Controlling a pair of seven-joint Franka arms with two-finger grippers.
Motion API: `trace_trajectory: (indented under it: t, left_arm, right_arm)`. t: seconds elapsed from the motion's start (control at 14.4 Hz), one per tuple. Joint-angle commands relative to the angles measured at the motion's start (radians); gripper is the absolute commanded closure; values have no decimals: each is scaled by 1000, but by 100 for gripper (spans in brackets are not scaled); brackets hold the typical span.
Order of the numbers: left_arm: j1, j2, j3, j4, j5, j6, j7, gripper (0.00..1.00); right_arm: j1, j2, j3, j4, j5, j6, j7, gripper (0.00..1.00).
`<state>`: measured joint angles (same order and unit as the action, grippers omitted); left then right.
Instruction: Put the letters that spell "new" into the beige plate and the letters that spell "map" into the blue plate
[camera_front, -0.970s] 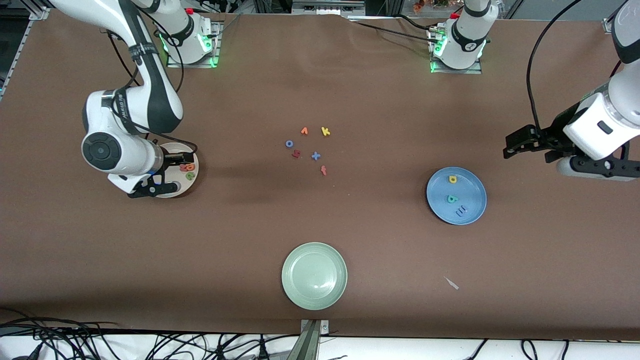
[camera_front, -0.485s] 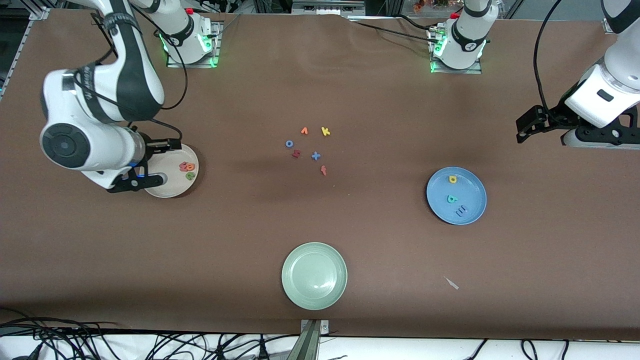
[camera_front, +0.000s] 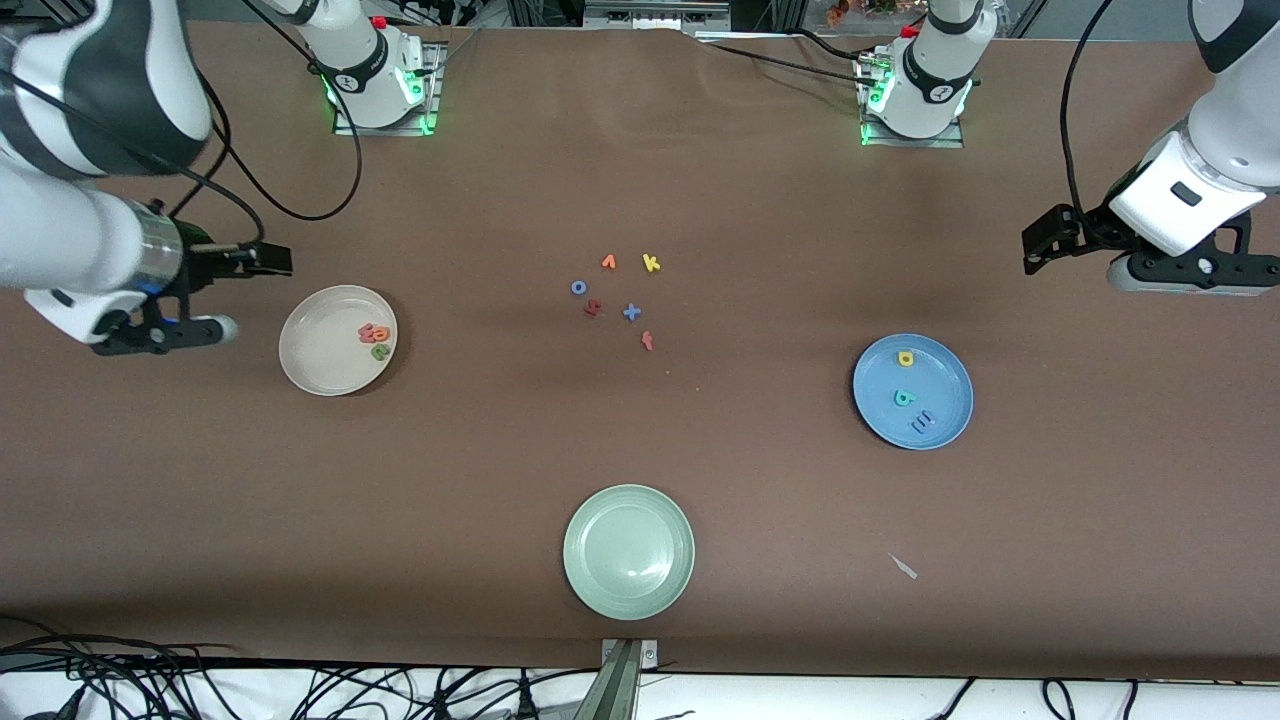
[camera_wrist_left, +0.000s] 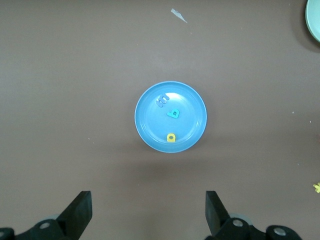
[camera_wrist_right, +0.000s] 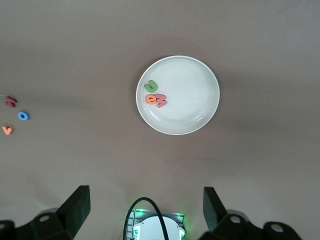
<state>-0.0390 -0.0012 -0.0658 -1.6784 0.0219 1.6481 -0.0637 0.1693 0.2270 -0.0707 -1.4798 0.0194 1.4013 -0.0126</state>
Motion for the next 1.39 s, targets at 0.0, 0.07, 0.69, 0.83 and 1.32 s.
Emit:
trace_trajectory:
  t: [0.0,0.07,0.69,0.83,1.32]
  left_arm:
    - [-5,-2,-2,23,16,-27,21,0]
    - [-5,-2,-2,23,9,-27,21,0]
    - [-2,-2,1,23,3,-50,21,0]
    - [-2,-2,0,25,1,-50,21,0]
    - [-2,-2,0,25,1,-50,21,0]
  right_arm:
    - [-140,-139,116,-138,-12,56,-4,0]
    - [-155,-175,136,-169,-13,82,-6,0]
    - [-203,-209,146,-174,-13,145,-10,0]
    - [-205,-216,147,-175,-15,159,-10,0]
    - [-209,-209,147,-178,-13,197,2,0]
